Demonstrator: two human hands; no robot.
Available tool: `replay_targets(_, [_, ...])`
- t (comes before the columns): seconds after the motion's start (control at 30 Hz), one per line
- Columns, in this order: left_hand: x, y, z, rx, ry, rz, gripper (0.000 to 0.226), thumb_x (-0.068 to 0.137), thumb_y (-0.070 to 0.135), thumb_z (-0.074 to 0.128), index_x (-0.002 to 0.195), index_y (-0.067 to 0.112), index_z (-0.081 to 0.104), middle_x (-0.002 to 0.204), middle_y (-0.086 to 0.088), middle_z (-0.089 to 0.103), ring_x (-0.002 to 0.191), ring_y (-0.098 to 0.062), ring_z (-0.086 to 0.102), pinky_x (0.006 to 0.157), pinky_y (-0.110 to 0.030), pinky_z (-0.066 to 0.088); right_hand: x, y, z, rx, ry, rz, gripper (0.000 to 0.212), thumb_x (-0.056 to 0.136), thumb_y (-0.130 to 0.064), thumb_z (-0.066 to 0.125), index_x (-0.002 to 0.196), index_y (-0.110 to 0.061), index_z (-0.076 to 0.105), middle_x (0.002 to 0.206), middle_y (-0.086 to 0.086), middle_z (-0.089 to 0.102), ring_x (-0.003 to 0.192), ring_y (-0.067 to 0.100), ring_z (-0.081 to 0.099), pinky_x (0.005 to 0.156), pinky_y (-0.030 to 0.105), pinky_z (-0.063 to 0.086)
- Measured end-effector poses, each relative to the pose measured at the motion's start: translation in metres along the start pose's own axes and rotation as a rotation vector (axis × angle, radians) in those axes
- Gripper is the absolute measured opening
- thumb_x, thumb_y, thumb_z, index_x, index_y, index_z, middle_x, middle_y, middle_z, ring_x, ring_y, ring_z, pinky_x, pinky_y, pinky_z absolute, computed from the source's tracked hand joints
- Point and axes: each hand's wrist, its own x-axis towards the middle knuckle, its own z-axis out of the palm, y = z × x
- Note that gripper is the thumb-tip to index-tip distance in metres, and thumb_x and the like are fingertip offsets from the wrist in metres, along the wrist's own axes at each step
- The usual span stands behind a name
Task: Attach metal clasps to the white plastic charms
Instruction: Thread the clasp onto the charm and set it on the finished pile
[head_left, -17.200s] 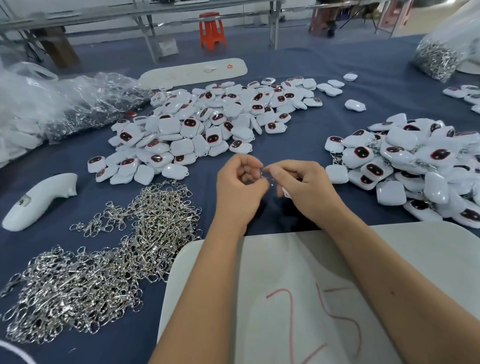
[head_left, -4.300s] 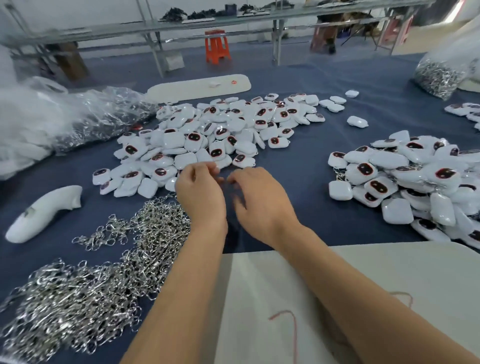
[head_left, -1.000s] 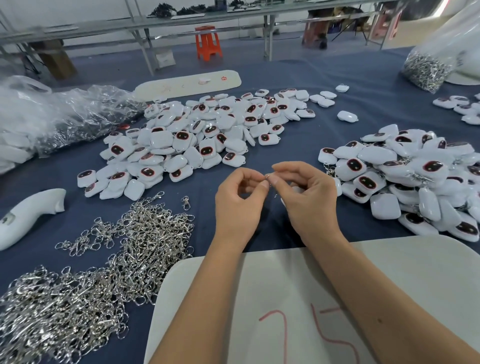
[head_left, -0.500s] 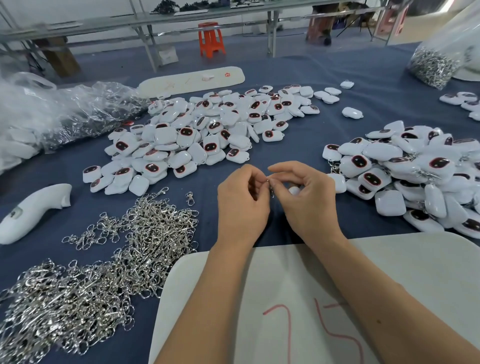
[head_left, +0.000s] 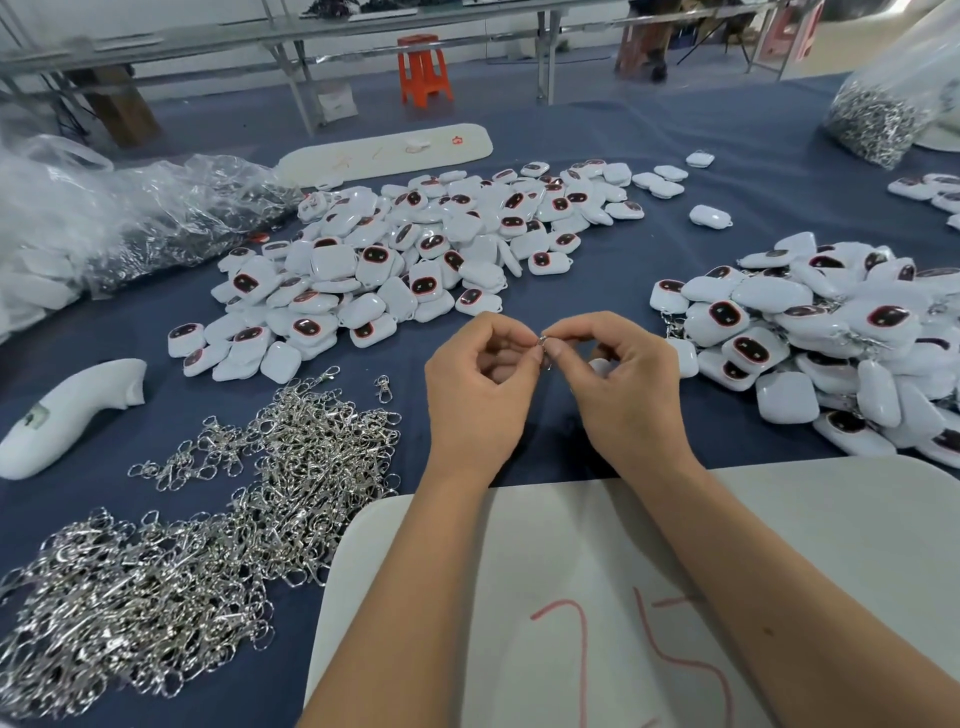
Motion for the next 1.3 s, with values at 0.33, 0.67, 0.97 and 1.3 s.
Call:
replay_targets(0.33, [0.003,0.002,-0.022,0.08,-0.255,-0.074,0.012,0.093,0.003,0.066,0.084,0.009,0.072,0.074,-0.003,0.074,0.073,-0.019,0.073,0.084,-0.045,0.061,0.007,0.005,-0.015,-0.178,-0.281,-0.158,0.014,0.092,-0.001,0.073,0.09,-0.014,0.074,0.087,-0.006,0.071,0.074,-0.001,0.057,0.07,0.01,0.038])
replay_targets(0.67, [0.001,0.004,-0.011,0.226,-0.174,0.016,0.013,0.088,0.006,0.069,0.078,0.016,0.07,0.076,0.006,0.071,0.075,-0.011,0.065,0.068,-0.026,0.053,0.007,0.006,-0.012,-0.197,-0.224,-0.126,0.015,0.091,-0.003,0.071,0.089,-0.017,0.075,0.081,-0.014,0.07,0.07,-0.002,0.058,0.068,0.007,0.039])
replay_targets(0.97, [0.0,0.002,0.002,0.021,-0.044,-0.01,0.011,0.089,0.007,0.073,0.083,0.015,0.075,0.082,0.007,0.075,0.08,-0.013,0.068,0.075,-0.02,0.053,0.006,0.007,-0.013,-0.151,-0.137,-0.089,0.011,0.088,-0.009,0.08,0.096,-0.016,0.081,0.086,-0.008,0.075,0.072,0.0,0.057,0.068,0.012,0.038])
replay_targets(1.3, [-0.002,0.006,-0.001,-0.052,-0.096,-0.048,0.01,0.091,0.004,0.072,0.085,0.01,0.077,0.082,-0.002,0.076,0.08,-0.029,0.068,0.083,-0.049,0.056,0.005,0.005,-0.015,-0.167,-0.131,-0.125,0.013,0.088,-0.006,0.079,0.097,-0.015,0.081,0.085,-0.009,0.076,0.076,-0.002,0.062,0.071,0.01,0.04])
